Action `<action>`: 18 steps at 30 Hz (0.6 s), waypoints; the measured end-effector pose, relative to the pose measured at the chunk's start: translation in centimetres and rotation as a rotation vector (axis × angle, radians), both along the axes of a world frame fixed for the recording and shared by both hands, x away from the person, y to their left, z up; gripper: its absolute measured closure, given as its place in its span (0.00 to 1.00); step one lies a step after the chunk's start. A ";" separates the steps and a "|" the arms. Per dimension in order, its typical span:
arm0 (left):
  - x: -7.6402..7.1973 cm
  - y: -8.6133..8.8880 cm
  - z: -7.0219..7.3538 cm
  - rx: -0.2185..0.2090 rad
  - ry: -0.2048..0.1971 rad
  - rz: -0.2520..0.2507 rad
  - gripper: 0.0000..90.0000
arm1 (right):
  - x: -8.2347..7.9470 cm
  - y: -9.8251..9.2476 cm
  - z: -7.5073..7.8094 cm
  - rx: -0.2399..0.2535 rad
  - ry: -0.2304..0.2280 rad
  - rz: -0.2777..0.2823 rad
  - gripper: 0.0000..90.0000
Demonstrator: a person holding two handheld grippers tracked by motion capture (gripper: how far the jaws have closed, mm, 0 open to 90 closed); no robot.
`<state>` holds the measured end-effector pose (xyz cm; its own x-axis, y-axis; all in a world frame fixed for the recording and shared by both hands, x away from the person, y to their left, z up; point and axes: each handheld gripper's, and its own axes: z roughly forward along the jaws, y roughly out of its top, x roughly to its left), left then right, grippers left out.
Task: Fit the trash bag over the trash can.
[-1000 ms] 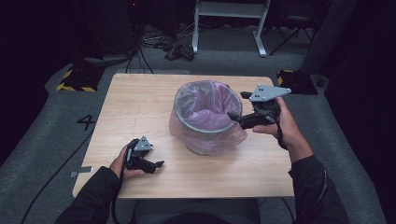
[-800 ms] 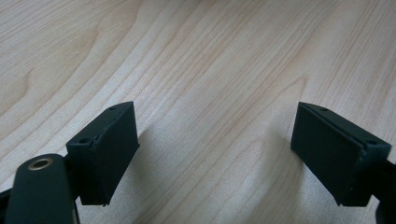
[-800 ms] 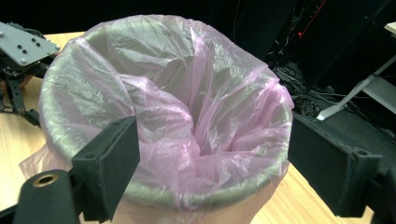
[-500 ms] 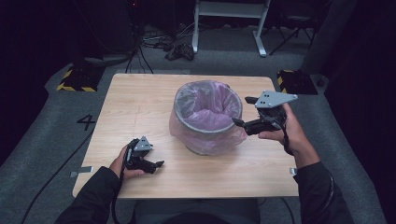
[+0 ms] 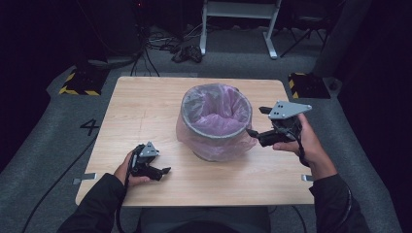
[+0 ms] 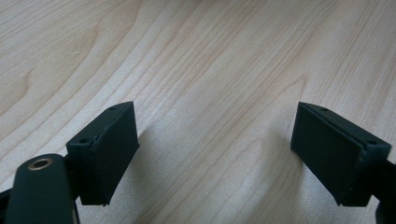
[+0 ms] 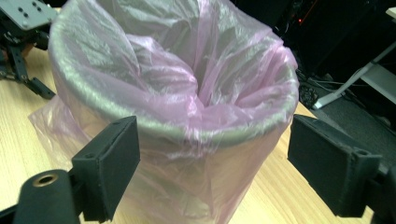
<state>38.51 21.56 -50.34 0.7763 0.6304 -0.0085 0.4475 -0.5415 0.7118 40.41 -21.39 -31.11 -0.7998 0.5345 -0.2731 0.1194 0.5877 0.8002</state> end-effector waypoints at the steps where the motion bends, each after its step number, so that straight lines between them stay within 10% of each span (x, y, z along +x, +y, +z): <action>1: 0.0 0.0 0.0 0.000 0.000 -0.001 0.16 | 0.0 -0.1 -0.1 0.000 0.002 0.000 0.19; 18: 0.0 0.0 0.0 0.000 0.000 0.000 0.16 | 0.1 -0.7 -2.5 -0.080 0.041 -0.030 0.19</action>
<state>38.51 21.56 -50.34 0.7762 0.6304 -0.0085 0.4476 -0.5415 0.7117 40.55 -22.12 -33.65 -0.7953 0.5362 -0.2828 0.1700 0.6451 0.7449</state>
